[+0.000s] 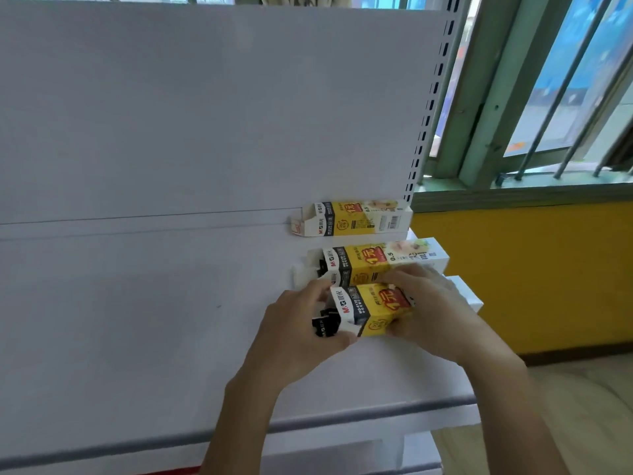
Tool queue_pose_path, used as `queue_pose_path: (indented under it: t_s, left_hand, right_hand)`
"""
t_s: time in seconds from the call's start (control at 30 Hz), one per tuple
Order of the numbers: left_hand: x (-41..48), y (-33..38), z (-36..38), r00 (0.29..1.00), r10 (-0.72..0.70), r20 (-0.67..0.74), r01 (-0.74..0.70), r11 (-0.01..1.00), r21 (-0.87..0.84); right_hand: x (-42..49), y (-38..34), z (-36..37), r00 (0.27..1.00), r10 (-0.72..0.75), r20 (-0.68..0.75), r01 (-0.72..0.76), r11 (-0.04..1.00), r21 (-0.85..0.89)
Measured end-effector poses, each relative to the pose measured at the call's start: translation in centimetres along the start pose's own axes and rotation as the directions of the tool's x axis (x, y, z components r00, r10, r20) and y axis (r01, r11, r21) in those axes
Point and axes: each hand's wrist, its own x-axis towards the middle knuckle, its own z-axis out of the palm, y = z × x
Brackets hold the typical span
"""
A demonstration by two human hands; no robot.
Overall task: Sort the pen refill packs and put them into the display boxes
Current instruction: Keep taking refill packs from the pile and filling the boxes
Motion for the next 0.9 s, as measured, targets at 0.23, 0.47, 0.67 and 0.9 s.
queue_pose_path:
  t_s: [0.23, 0.47, 0.67, 0.9]
  left_hand:
    - [2.4, -0.4, 1.5, 0.983, -0.145, -0.11, 0.15, 0.988, 0.043]
    - [0.8, -1.4, 0.9, 0.919, -0.202, -0.337, 0.252, 0.961, 0.111]
    - [-4.1, -2.5, -2.7, 0.784, -0.313, -0.536, 0.385, 0.923, 0.024]
    - [-19.1, -5.7, -11.4, 0.523, -0.392, -0.757, 0.617, 0.787, 0.019]
  right_hand:
    - [4.8, 1.6, 0.5, 0.995, -0.098, -0.005, 0.097, 0.991, -0.091]
    - [7.0, 2.1, 1.3, 0.977, -0.211, -0.024, 0.211, 0.978, -0.01]
    - [6.9, -4.5, 1.5, 0.88, -0.428, -0.207, 0.472, 0.837, 0.278]
    - [4.1, -21.4, 9.3, 0.736, -0.677, -0.008, 0.607, 0.655, 0.45]
